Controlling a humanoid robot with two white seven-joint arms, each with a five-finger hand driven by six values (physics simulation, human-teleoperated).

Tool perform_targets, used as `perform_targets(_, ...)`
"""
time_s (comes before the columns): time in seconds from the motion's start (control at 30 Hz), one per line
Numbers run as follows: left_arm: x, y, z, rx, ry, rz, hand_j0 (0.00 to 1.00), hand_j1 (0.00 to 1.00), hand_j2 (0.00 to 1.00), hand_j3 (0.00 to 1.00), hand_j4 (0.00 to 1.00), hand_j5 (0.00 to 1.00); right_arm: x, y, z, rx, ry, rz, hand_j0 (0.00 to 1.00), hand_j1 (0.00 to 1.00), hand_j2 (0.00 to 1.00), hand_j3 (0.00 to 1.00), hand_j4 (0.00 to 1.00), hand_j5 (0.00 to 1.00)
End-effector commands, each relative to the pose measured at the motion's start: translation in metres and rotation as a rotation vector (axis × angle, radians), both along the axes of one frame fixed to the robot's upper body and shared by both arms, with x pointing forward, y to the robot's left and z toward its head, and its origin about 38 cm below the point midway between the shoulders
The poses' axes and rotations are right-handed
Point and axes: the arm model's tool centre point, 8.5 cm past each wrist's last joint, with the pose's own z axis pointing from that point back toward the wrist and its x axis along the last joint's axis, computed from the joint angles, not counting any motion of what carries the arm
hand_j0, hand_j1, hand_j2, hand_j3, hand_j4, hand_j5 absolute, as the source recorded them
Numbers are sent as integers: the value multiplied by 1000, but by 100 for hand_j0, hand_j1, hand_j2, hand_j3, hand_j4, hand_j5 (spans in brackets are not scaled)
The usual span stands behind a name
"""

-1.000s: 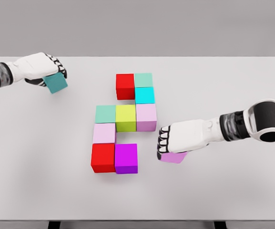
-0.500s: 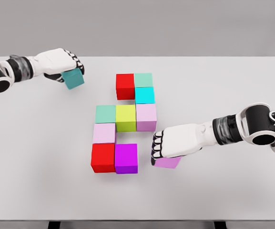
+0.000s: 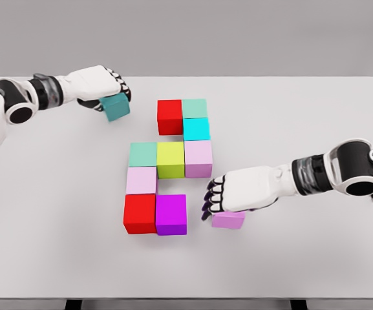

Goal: Assemble the squares on the desktop into the number 2

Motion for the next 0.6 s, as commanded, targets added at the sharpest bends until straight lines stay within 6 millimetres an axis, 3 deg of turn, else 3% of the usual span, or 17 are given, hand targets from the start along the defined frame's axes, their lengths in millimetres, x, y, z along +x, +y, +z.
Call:
perform_targets(0.0, 0, -6, -1, -7, 8, -5, 64, 64, 64, 64, 64, 64, 1, -3, 2, 3, 0, -12, 97, 97, 97, 97, 97, 97)
perform_targets(0.17, 0, -18, -4, -16, 12, -24, 64, 64, 64, 64, 64, 64, 5, -10, 11, 26, 2, -34, 98, 98, 98, 98, 98, 98)
perform_targets(0.3, -3, -23, -7, -23, 17, -36, 64, 64, 64, 64, 64, 64, 11, -23, 31, 74, 0, -79, 98, 98, 98, 98, 98, 98)
perform_targets(0.43, -5, -29, -7, -31, 15, -54, 64, 64, 64, 64, 64, 64, 17, -63, 49, 34, -48, -166, 94, 94, 94, 94, 94, 94)
perform_targets(0.57, -6, -30, -6, -35, 13, -58, 64, 64, 64, 64, 64, 64, 18, -83, 57, 4, -70, -208, 89, 89, 89, 89, 89, 89)
